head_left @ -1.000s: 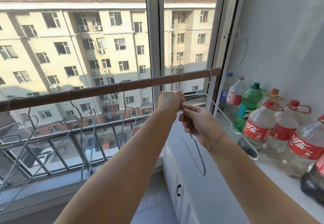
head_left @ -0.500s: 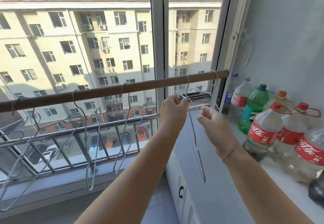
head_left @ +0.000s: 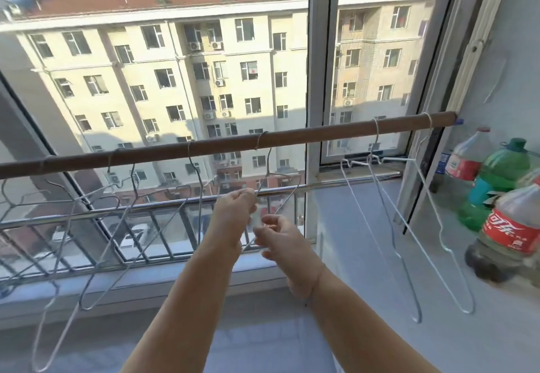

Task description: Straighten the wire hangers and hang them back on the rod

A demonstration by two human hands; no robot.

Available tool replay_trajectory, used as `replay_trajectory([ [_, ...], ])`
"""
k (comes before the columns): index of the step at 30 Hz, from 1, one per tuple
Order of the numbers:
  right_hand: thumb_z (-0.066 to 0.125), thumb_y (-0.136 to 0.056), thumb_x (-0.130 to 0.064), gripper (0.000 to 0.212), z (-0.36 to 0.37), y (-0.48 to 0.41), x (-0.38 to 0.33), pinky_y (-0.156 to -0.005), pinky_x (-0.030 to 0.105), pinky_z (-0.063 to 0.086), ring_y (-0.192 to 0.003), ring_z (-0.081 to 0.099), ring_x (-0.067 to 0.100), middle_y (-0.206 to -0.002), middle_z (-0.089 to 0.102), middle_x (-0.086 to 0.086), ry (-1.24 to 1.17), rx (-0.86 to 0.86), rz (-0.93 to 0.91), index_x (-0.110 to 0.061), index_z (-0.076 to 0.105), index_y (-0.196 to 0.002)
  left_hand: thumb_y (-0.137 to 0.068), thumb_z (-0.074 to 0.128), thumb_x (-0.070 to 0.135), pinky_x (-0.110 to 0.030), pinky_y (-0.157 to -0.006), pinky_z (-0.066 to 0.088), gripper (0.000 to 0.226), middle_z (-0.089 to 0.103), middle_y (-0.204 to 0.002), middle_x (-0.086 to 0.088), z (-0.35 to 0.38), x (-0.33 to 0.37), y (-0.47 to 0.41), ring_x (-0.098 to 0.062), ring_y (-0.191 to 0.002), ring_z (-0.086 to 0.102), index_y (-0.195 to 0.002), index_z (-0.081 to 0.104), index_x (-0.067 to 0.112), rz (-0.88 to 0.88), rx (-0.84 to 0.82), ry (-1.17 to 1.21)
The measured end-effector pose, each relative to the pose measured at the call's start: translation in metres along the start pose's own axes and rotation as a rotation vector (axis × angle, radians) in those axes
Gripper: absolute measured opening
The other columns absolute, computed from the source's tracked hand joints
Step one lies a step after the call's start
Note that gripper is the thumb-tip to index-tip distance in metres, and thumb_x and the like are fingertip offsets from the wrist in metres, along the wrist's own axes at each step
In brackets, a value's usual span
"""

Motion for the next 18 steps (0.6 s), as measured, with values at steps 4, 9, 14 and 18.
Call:
replay_trajectory([
  [4,0.055,-0.085,-0.01,0.027,0.014,-0.003,0.0,-0.054,0.019,0.041,-0.067,0.058,0.018,-0.085,0.062,0.012,-0.15,0.007,0.032,0.001,0.054,-0.109,-0.09,0.052,0.014,-0.033,-0.066,0.048,0.018,0.061,-0.076,-0.009,-0.006,0.006,-0.008,-0.02,-0.063,0.054,-0.081,0.064,0.004,-0.248,-0.281,0.16],
  [9,0.055,-0.086,-0.009,0.01,0.012,0.0,-0.013,-0.044,0.013,0.039,-0.045,0.049,0.006,-0.064,0.057,0.009,-0.213,0.098,-0.139,-0.001,0.059,-0.091,-0.094,0.046,0.01,-0.022,-0.061,0.052,0.017,0.061,-0.075,-0.006,-0.003,0.021,-0.027,-0.015,-0.069,0.057,-0.098,0.061,0.002,-0.293,-0.461,0.33],
  [14,0.049,-0.092,-0.018,0.018,0.005,-0.006,-0.034,-0.054,0.022,0.04,-0.051,0.048,0.008,-0.063,0.058,0.001,-0.181,0.163,-0.233,-0.01,0.063,-0.086,-0.089,0.056,0.009,-0.017,-0.052,0.043,0.014,0.059,-0.05,0.002,0.011,0.036,-0.05,-0.006,-0.049,0.054,-0.077,0.062,0.005,-0.276,-0.426,0.379],
  [18,0.047,-0.092,-0.016,0.019,-0.007,-0.017,-0.038,-0.053,0.021,0.041,-0.051,0.051,0.007,-0.065,0.06,0.001,-0.154,0.263,-0.234,-0.014,0.064,-0.084,-0.09,0.053,0.009,-0.013,-0.035,0.04,0.019,0.053,-0.038,0.005,0.03,0.04,-0.065,-0.004,-0.032,0.048,-0.072,0.057,0.008,-0.332,-0.405,0.437],
])
Point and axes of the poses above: each hand's wrist, its own y-axis away from the middle knuckle, its own z-axis out of the palm, x = y × z, the point moved 1 cm from there along -y, towards the middle knuckle
